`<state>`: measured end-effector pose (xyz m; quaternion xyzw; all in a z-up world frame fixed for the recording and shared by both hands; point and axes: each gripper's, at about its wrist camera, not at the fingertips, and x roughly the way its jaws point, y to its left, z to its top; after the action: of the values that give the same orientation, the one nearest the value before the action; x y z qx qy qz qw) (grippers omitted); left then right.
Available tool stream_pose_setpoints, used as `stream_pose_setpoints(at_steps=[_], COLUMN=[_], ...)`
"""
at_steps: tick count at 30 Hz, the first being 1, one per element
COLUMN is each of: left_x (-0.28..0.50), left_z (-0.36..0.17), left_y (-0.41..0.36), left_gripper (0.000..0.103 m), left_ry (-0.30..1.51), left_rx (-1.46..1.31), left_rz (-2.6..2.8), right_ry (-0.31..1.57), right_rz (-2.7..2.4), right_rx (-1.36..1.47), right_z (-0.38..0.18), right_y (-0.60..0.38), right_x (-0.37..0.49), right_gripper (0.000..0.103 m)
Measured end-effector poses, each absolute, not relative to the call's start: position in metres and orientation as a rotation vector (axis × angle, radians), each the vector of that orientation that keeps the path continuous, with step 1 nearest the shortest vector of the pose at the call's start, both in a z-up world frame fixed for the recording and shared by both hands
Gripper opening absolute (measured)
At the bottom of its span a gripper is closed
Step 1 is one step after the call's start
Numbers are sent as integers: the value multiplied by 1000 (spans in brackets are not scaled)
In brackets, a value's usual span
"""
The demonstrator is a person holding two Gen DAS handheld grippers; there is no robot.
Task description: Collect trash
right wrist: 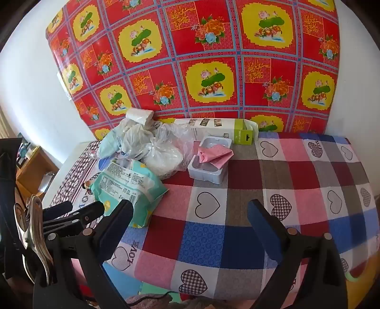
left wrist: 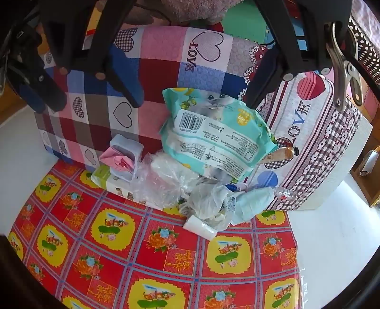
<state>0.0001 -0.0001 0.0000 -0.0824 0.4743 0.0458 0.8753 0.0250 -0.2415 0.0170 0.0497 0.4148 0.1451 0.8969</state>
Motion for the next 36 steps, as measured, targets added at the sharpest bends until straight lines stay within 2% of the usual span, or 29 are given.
stream_pose_setpoints(at_steps=[36], left_x=[-1], left_z=[-1], left_y=[-6], left_gripper=[91], left_ry=[987], left_rx=[-172], left_rz=[95], right_ry=[867], right_rz=[299], right_rx=[102], right_z=[16], right_y=[-242], right_x=[24], right_gripper=[99])
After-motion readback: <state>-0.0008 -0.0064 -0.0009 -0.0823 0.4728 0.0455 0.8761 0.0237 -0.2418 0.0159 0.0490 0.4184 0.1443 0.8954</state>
